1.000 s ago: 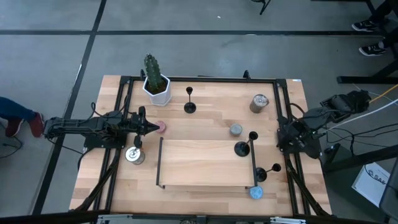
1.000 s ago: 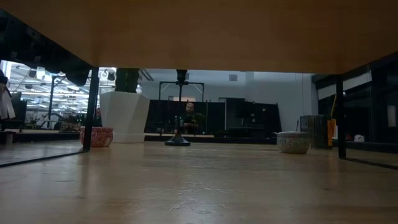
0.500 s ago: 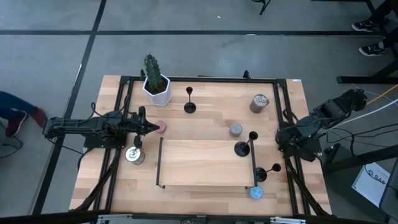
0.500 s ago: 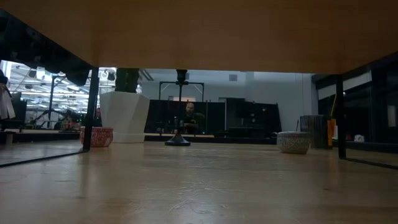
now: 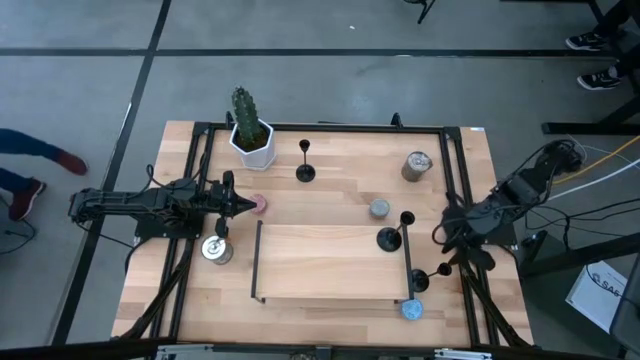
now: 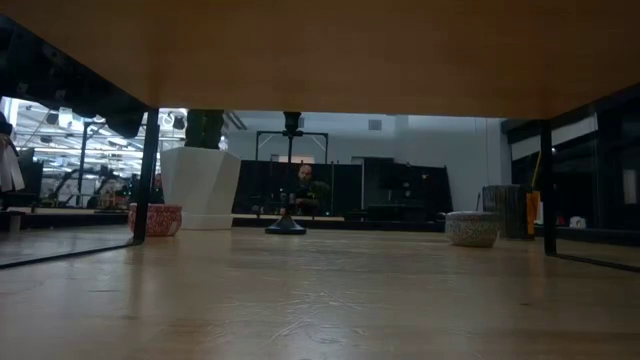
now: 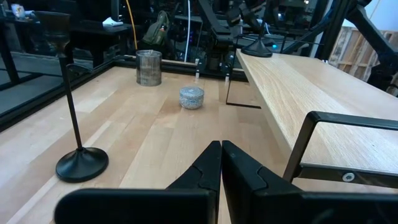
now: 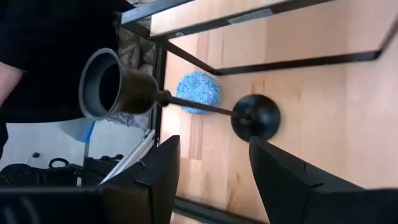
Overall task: Pick & Place candle stick holders
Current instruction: Put the bottom black candle holder on the shelf
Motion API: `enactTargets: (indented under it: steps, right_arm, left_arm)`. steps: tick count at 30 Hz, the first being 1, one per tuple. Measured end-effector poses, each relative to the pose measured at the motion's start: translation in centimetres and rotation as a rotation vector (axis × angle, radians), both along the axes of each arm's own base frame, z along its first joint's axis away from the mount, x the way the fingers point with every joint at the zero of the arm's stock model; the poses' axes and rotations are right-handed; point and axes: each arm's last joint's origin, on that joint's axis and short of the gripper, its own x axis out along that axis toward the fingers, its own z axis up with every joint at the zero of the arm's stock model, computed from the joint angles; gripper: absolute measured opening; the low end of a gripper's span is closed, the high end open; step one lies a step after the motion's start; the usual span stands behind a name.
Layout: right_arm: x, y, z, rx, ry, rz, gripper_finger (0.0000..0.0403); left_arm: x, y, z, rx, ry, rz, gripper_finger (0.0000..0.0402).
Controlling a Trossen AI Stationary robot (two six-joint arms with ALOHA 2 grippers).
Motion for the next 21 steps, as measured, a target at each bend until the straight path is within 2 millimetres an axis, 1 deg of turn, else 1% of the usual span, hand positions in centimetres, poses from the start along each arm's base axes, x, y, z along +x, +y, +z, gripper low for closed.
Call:
enactTargets:
  steps: [8,15,21]
  right_arm:
    - [0.3,1.3,-0.8,0.035,-0.088,0.095,0.0195]
    - [0.2,1.5,-0.9,-0.096,-0.221,0.142,0.0195]
    - [0.2,1.8,-1.1,-0.132,-0.243,0.206,0.0195]
  left_arm:
    - [0.0,0.0,0.0,0.0,0.0,0.0,0.0006]
    - [0.0,0.0,0.0,0.0,0.001,0.0,0.0006]
    - [0.0,0.0,0.0,0.0,0.001,-0.001,0.0006]
